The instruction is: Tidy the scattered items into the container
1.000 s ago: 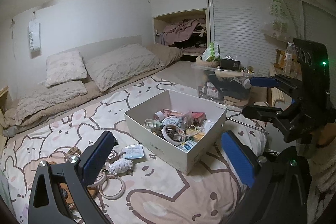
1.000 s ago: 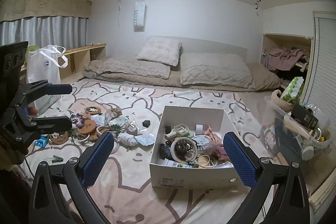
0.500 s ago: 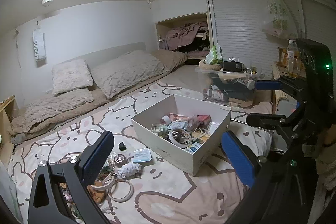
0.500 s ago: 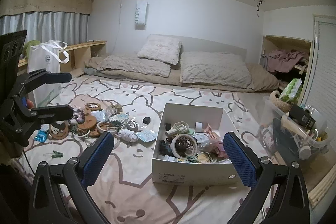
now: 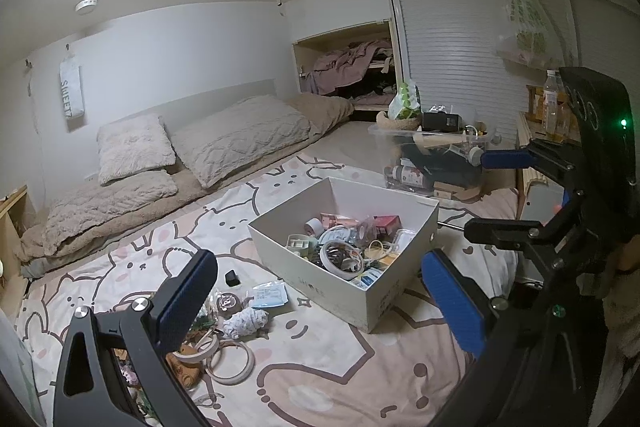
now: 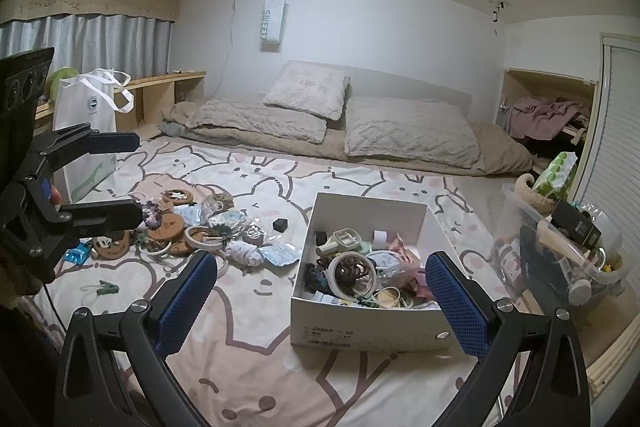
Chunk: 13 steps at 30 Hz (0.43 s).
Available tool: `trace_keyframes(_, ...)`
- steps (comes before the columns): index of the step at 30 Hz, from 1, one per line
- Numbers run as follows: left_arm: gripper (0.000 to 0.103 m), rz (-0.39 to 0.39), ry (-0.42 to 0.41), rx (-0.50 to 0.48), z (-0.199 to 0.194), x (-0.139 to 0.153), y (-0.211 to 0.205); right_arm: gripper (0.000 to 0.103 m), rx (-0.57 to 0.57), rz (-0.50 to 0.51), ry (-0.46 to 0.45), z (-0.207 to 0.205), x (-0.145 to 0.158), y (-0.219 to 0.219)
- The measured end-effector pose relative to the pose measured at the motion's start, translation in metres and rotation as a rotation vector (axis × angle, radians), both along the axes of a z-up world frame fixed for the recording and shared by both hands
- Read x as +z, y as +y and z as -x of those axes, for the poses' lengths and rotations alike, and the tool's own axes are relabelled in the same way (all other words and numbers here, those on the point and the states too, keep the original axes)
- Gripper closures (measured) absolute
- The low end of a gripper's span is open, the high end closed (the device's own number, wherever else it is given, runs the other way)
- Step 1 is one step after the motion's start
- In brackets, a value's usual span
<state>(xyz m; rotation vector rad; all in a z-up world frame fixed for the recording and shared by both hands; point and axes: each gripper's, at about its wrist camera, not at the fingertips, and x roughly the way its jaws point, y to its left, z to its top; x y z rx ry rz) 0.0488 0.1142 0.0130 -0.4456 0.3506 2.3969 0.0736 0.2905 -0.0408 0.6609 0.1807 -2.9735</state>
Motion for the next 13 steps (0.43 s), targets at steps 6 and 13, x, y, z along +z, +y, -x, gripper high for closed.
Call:
trace_keyframes(6, 0.000, 0.011, 0.004, -0.002, -0.0015, -0.0027, 0.0020, 0.000, 0.003, 0.003, 0.000, 0.0001, -0.0011, 0.0002)
trace_keyframes(13, 0.000, 0.012, 0.005, 0.004, -0.0012, -0.0033, 0.0014, 0.000, 0.009, 0.007, 0.000, -0.0003, -0.0034, -0.0019)
